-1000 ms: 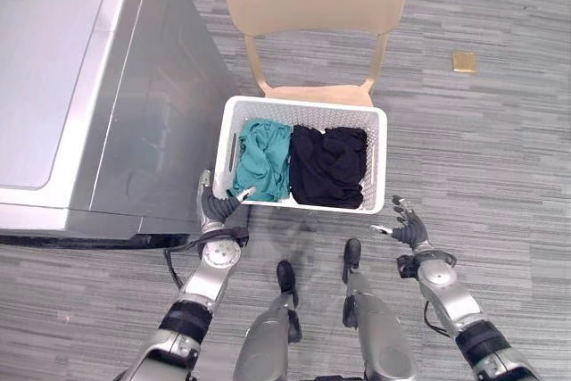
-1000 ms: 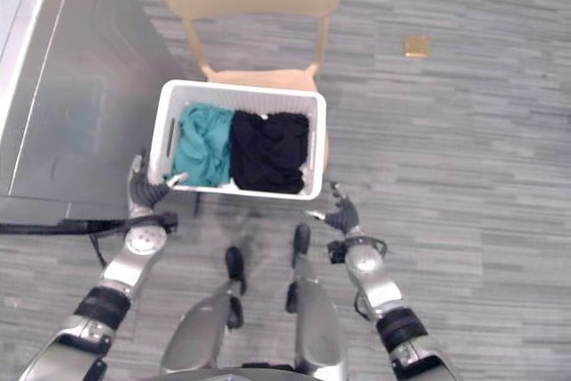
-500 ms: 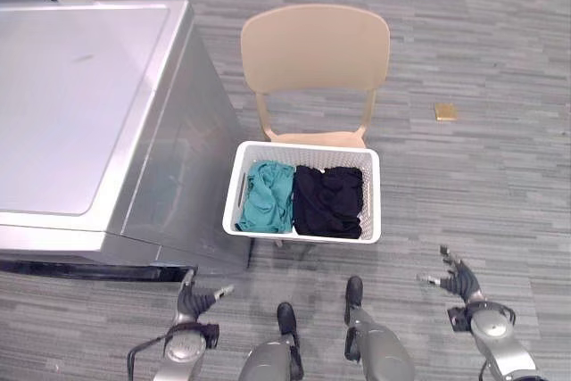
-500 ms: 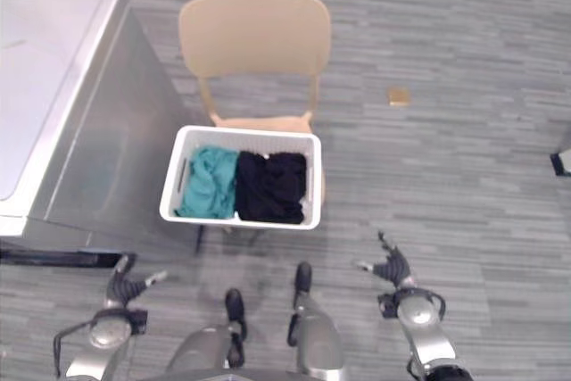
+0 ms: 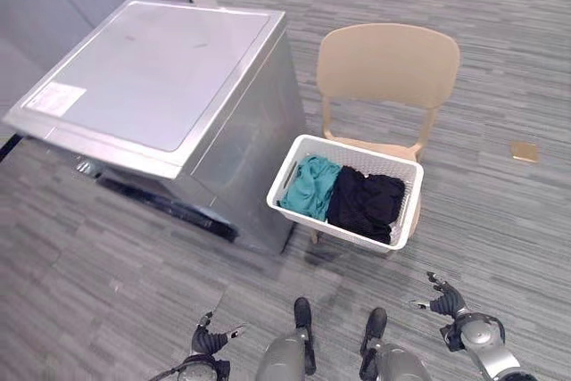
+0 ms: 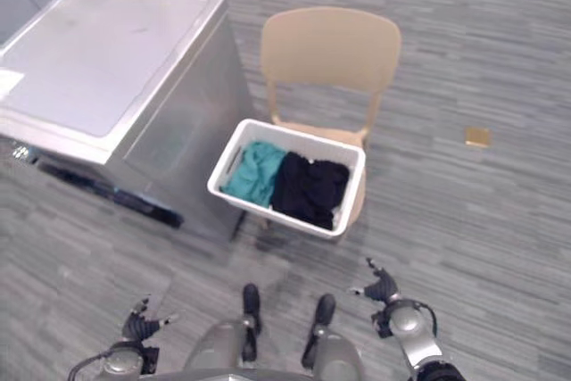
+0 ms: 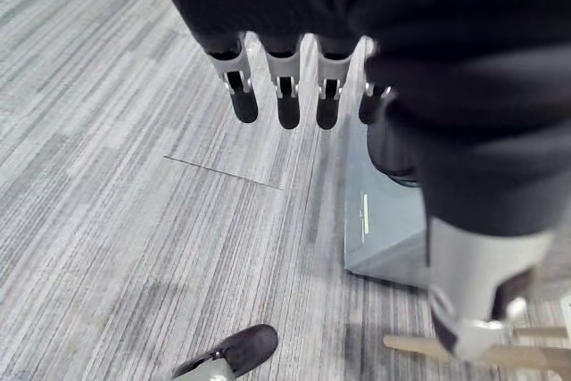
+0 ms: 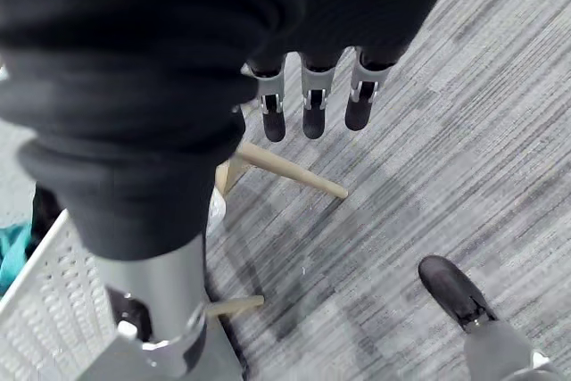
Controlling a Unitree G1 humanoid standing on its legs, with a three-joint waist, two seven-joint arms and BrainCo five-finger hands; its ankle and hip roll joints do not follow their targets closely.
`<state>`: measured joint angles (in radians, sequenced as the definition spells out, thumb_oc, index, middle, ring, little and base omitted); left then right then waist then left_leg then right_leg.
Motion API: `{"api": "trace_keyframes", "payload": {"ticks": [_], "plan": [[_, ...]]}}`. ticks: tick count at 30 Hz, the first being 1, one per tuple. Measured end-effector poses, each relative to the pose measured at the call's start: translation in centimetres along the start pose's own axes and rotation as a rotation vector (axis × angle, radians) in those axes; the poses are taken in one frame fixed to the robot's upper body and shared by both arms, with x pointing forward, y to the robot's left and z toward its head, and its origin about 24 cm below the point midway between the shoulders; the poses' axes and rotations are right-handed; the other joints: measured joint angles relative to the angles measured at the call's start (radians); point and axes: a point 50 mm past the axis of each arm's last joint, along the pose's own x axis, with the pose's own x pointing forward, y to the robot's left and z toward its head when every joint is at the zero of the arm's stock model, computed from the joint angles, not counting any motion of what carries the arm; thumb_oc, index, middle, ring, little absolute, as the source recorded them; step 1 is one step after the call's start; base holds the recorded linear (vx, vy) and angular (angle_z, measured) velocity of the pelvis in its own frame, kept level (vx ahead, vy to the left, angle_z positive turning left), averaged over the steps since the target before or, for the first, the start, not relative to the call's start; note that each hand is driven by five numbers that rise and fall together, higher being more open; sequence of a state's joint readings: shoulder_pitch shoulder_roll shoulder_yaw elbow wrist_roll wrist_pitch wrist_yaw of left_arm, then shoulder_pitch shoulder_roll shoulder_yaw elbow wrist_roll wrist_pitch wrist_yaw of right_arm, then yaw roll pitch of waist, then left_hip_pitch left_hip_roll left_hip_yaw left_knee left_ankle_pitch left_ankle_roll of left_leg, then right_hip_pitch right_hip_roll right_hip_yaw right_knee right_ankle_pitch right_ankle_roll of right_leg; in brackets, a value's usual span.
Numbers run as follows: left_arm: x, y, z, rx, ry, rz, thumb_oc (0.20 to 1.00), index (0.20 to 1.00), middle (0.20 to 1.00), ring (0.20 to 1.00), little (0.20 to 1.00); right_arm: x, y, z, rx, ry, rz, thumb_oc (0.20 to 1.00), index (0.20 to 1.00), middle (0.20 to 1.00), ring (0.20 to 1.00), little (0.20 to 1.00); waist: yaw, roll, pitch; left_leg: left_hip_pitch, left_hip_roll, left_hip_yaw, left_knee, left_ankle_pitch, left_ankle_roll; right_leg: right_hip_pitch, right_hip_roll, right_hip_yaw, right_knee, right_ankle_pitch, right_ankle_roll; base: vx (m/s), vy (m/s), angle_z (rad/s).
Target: Grab the laundry basket,head to the washer,open it,put in the laundry and shut it.
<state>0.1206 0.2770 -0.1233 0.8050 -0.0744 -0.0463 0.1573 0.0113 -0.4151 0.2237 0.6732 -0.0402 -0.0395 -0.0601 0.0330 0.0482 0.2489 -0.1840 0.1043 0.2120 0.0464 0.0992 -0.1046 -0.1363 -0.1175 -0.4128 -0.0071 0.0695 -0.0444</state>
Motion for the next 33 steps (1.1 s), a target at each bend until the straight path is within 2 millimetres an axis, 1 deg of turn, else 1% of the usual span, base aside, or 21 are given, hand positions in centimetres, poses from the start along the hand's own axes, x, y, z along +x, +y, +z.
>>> {"api": "trace_keyframes", "payload": {"ticks": [3, 4, 6, 7, 8, 9, 10, 11, 12, 13, 14, 15, 17, 18, 19, 20, 22, 23, 25, 27, 33], "plan": [[0.4, -0.1, 1.1, -0.003, -0.025, -0.002, 1.0, 1.0, 1.0, 1.0, 1.0, -0.1, 0.4, -0.2, 0.008, 0.007, 0.007, 1.0, 1.0, 1.0, 1.0, 1.0, -0.03, -0.011, 0.006, 0.049, 0.095, 0.045, 0.02, -0.016, -0.018, 0.044, -0.02, -0.078, -0.031, 0.016, 0.015, 0.09, 0.283, 0.75], [0.6, -0.4, 1.9, 0.005, -0.052, -0.014, 1.0, 1.0, 1.0, 1.0, 1.0, -0.3, 0.5, -0.8, 0.008, 0.025, 0.008, 1.0, 1.0, 1.0, 1.0, 1.0, -0.037, -0.017, 0.002, 0.088, 0.179, 0.092, -0.013, -0.019, -0.026, 0.057, -0.022, -0.099, -0.031, 0.018, 0.034, 0.11, 0.342, 0.85], [0.7, -0.8, 2.4, 0.016, -0.068, -0.032, 1.0, 1.0, 1.0, 1.0, 1.0, -0.3, 0.0, -0.8, 0.01, 0.025, -0.005, 1.0, 1.0, 1.0, 1.0, 1.0, -0.048, -0.014, 0.001, 0.099, 0.228, 0.109, -0.04, -0.018, -0.027, 0.058, -0.035, -0.101, -0.03, 0.025, 0.054, 0.2, 0.425, 0.61], [0.7, -1.0, 2.5, 0.013, -0.07, -0.039, 1.0, 1.0, 1.0, 1.0, 1.0, -0.3, -0.3, -0.7, 0.017, 0.025, -0.021, 1.0, 1.0, 1.0, 1.0, 1.0, -0.054, -0.016, -0.001, 0.103, 0.234, 0.138, -0.064, -0.017, -0.029, 0.061, -0.054, -0.115, -0.033, 0.045, 0.085, 0.21, 0.381, 0.54], [0.7, -1.2, 2.5, 0.011, -0.068, -0.045, 1.0, 1.0, 1.0, 1.0, 1.0, -0.3, -0.5, -1.0, 0.021, 0.036, -0.03, 1.0, 1.0, 1.0, 1.0, 1.0, -0.057, -0.008, -0.005, 0.101, 0.228, 0.142, -0.071, -0.018, -0.028, 0.078, -0.064, -0.134, -0.043, 0.06, 0.108, 0.29, 0.49, 0.59], [0.6, -1.2, 2.2, 0.011, -0.061, -0.053, 1.0, 1.0, 1.0, 1.0, 1.0, -0.6, -0.5, -1.7, 0.042, 0.067, -0.04, 1.0, 1.0, 1.0, 1.0, 1.0, -0.051, -0.013, -0.012, 0.105, 0.197, 0.121, -0.059, -0.016, -0.065, 0.09, -0.099, -0.133, -0.036, 0.08, 0.147, 0.18, 0.412, 0.6], [0.7, -0.5, 2.2, 0.023, -0.059, -0.04, 1.0, 1.0, 1.0, 1.0, 1.0, -0.5, 0.5, -1.4, 0.068, 0.059, -0.025, 1.0, 1.0, 1.0, 1.0, 1.0, -0.051, -0.054, -0.02, 0.09, 0.14, 0.108, -0.037, -0.034, -0.035, 0.087, -0.143, -0.109, -0.026, 0.075, 0.16, 0.19, 0.479, 0.65], [0.8, 0.1, 2.3, 0.036, -0.062, -0.03, 1.0, 1.0, 1.0, 1.0, 1.0, -0.6, 1.2, -1.1, 0.084, 0.049, -0.01, 1.0, 1.0, 1.0, 1.0, 1.0, -0.052, -0.09, -0.02, 0.082, 0.085, 0.096, -0.02, -0.053, -0.014, 0.081, -0.192, -0.089, -0.001, 0.094, 0.161, 0.11, 0.475, 0.61], [0.9, 1.1, 2.3, 0.057, -0.062, -0.013, 1.0, 1.0, 1.0, 1.0, 1.0, -0.6, 2.6, -0.8, 0.111, 0.042, 0.019, 1.0, 1.0, 1.0, 1.0, 1.0, -0.04, -0.126, -0.023, 0.064, 0.038, 0.094, 0.021, -0.085, 0.01, 0.052, -0.269, -0.059, 0.059, 0.116, 0.168, 0.07, 0.319, 0.39], [0.9, 1.8, 2.2, 0.063, -0.057, 0.003, 1.0, 1.0, 1.0, 1.0, 1.0, -0.4, 3.2, 0.0, 0.115, 0.02, 0.038, 1.0, 1.0, 1.0, 1.0, 1.0, -0.033, -0.129, -0.022, 0.051, 0.011, 0.104, 0.049, -0.102, 0.032, 0.021, -0.296, -0.022, 0.101, 0.156, 0.14, 0.09, 0.356, 0.15], [0.9, 1.8, 2.2, 0.063, -0.057, 0.003, 1.0, 1.0, 1.0, 1.0, 1.0, -0.4, 3.2, 0.0, 0.115, 0.02, 0.038, 1.0, 1.0, 1.0, 1.0, 1.0, -0.033, -0.129, -0.022, 0.051, 0.011, 0.104, 0.049, -0.102, 0.032, 0.021, -0.296, -0.022, 0.101, 0.156, 0.14, 0.09, 0.213, -0.02], [1.0, 2.9, 2.1, 0.073, -0.052, 0.033, 1.0, 1.0, 1.0, 1.0, 1.0, 0.1, 4.5, 2.2, 0.089, -0.053, 0.095, 1.0, 1.0, 1.0, 1.0, 1.0, -0.027, -0.109, -0.016, 0.053, -0.003, 0.108, 0.059, -0.125, 0.069, -0.056, -0.326, 0.045, 0.216, 0.202, 0.12, 0.13, 0.27, 0.01], [1.0, 3.9, 2.3, 0.066, -0.053, 0.081, 1.0, 1.0, 1.0, 1.0, 1.0, 0.4, 5.3, 4.3, 0.08, -0.119, 0.132, 1.0, 1.0, 1.0, 1.0, 1.0, -0.017, -0.083, -0.006, 0.074, -0.014, 0.096, 0.039, -0.142, 0.103, -0.101, -0.263, 0.079, 0.331, 0.053, 0.136, 0.09, 0.197, -0.03], [1.0, 4.1, 2.1, 0.064, -0.043, 0.093, 1.0, 1.0, 1.0, 1.0, 1.0, 0.5, 5.6, 5.3, 0.065, -0.157, 0.15, 1.0, 1.0, 1.0, 1.0, 1.0, -0.015, -0.077, -0.003, 0.104, -0.016, 0.096, 0.005, -0.137, 0.119, -0.114, -0.2, 0.104, 0.379, -0.027, 0.121, 0.03, 0.137, -0.01], [1.0, 3.7, 2.0, 0.059, -0.04, 0.086, 1.0, 1.0, 1.0, 1.0, 1.0, 0.7, 5.6, 6.9, 0.052, -0.214, 0.159, 1.0, 1.0, 1.0, 1.0, 1.0, -0.017, -0.047, 0.012, 0.144, -0.018, 0.09, -0.032, -0.118, 0.115, -0.12, -0.085, 0.131, 0.388, -0.103, 0.099, 0.01, 0.091, 0.2], [1.1, 3.7, 2.2, 0.057, -0.046, 0.087, 1.0, 1.0, 1.0, 1.0, 1.0, 0.7, 5.7, 7.5, 0.044, -0.24, 0.168, 1.0, 1.0, 1.0, 1.0, 1.0, -0.03, -0.05, 0.012, 0.148, -0.023, 0.084, -0.032, -0.113, 0.111, -0.127, -0.031, 0.136, 0.369, -0.117, 0.1, 0.06, 0.037, 0.47], [1.2, 2.7, 2.7, 0.051, -0.064, 0.06, 1.0, 1.0, 1.0, 1.0, 1.0, 0.9, 5.5, 8.8, 0.017, -0.282, 0.179, 1.0, 1.0, 1.0, 1.0, 1.0, -0.03, -0.063, 0.006, 0.153, -0.065, 0.076, -0.037, -0.116, 0.113, -0.145, -0.011, 0.12, 0.333, -0.112, 0.107, 0.04, -0.02, 0.59], [1.2, 1.8, 2.5, 0.045, -0.058, 0.037, 1.0, 1.0, 1.0, 1.0, 1.0, 1.1, 5.7, 9.9, 0.0, -0.315, 0.192, 1.0, 1.0, 1.0, 1.0, 1.0, -0.025, -0.061, 0.007, 0.156, -0.089, 0.057, -0.044, -0.116, 0.113, -0.142, -0.002, 0.114, 0.278, -0.099, 0.08, 0.01, -0.035, 0.56], [1.0, 0.3, 2.5, 0.048, -0.064, -0.005, 1.0, 1.0, 1.0, 1.0, 1.0, 1.2, 5.4, 11.0, 0.033, -0.342, 0.193, 1.0, 1.0, 1.0, 1.0, 1.0, -0.023, -0.034, 0.013, 0.136, -0.087, 0.01, -0.031, -0.113, 0.11, -0.119, 0.018, 0.122, 0.231, -0.083, 0.067, -0.01, -0.021, 0.5], [0.8, -0.3, 1.9, 0.038, -0.046, -0.021, 1.0, 1.0, 1.0, 1.0, 1.0, 1.4, 5.5, 12.9, 0.042, -0.389, 0.213, 1.0, 1.0, 1.0, 1.0, 1.0, 0.021, -0.01, 0.023, 0.118, -0.082, -0.002, -0.018, -0.11, 0.104, -0.118, 0.025, 0.112, 0.211, -0.071, 0.049, -0.04, -0.024, 0.17], [0.6, -1.3, 1.7, 0.042, -0.042, -0.056, 1.0, 1.0, 1.0, 1.0, 1.0, 1.6, 3.8, 17.5, 0.05, -0.527, 0.161, 1.0, 1.0, 1.0, 1.0, 1.0, 0.038, 0.058, 0.036, 0.059, -0.077, -0.062, 0.019, -0.095, 0.082, -0.106, 0.023, 0.051, 0.178, -0.064, 0.036, -0.02, -0.002, 0.35]]}}
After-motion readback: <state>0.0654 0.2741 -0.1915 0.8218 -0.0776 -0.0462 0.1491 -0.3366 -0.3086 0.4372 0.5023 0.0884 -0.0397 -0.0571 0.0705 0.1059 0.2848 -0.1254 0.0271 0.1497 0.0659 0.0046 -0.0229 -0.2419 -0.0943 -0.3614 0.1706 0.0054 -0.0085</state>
